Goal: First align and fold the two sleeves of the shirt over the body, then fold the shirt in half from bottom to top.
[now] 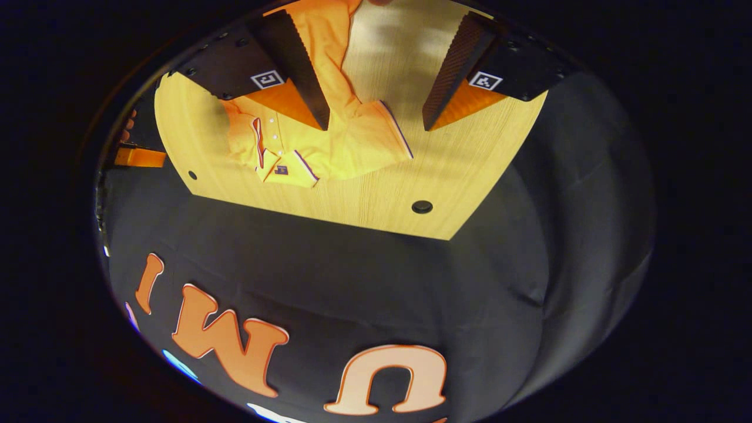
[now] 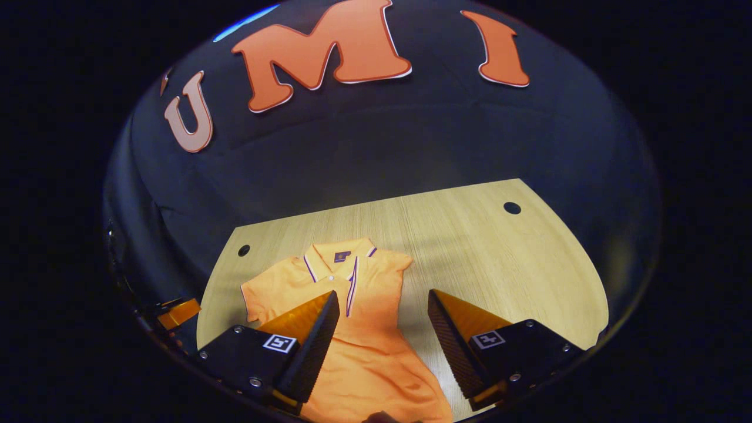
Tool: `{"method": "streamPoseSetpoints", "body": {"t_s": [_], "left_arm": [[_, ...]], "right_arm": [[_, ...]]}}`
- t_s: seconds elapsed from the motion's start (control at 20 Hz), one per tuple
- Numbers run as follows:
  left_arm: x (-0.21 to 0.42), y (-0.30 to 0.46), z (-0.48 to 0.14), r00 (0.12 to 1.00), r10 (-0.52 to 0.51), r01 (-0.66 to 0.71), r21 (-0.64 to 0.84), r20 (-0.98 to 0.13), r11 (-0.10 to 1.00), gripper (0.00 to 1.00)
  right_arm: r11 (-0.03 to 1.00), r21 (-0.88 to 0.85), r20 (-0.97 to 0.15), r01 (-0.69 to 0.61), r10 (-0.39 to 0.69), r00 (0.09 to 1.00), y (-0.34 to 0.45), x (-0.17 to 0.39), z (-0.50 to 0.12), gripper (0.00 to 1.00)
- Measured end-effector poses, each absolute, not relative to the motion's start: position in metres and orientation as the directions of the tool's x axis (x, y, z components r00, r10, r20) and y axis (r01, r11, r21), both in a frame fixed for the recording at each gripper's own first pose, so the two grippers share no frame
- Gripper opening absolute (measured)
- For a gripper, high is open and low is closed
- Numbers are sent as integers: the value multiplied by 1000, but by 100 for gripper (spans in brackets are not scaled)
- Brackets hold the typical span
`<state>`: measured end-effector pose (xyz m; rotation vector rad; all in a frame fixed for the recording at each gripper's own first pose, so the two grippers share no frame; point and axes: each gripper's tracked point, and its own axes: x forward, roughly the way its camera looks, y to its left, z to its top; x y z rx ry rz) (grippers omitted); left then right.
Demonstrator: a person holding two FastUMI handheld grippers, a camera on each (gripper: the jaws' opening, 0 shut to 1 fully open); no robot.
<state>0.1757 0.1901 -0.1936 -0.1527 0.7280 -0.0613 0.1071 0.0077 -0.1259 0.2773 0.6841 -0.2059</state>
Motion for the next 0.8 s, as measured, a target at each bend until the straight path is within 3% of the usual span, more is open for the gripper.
{"method": "streamPoseSetpoints", "body": {"t_s": [0.2, 0.55, 0.8], "left_arm": [[215, 187, -238, 606, -122, -7, -159, -786, 987, 98], [247, 189, -302, 386, -113, -108, -167, -915, 980, 98], [273, 188, -331, 327, -101, -119, -147, -940, 982, 97]], "right_arm": [[932, 139, -570, 334, -201, 797, 2, 75, -93, 93], [933, 95, -472, 346, -264, 841, 1, 23, -51, 93], [925, 79, -432, 371, -304, 849, -7, -1, -36, 93]]}}
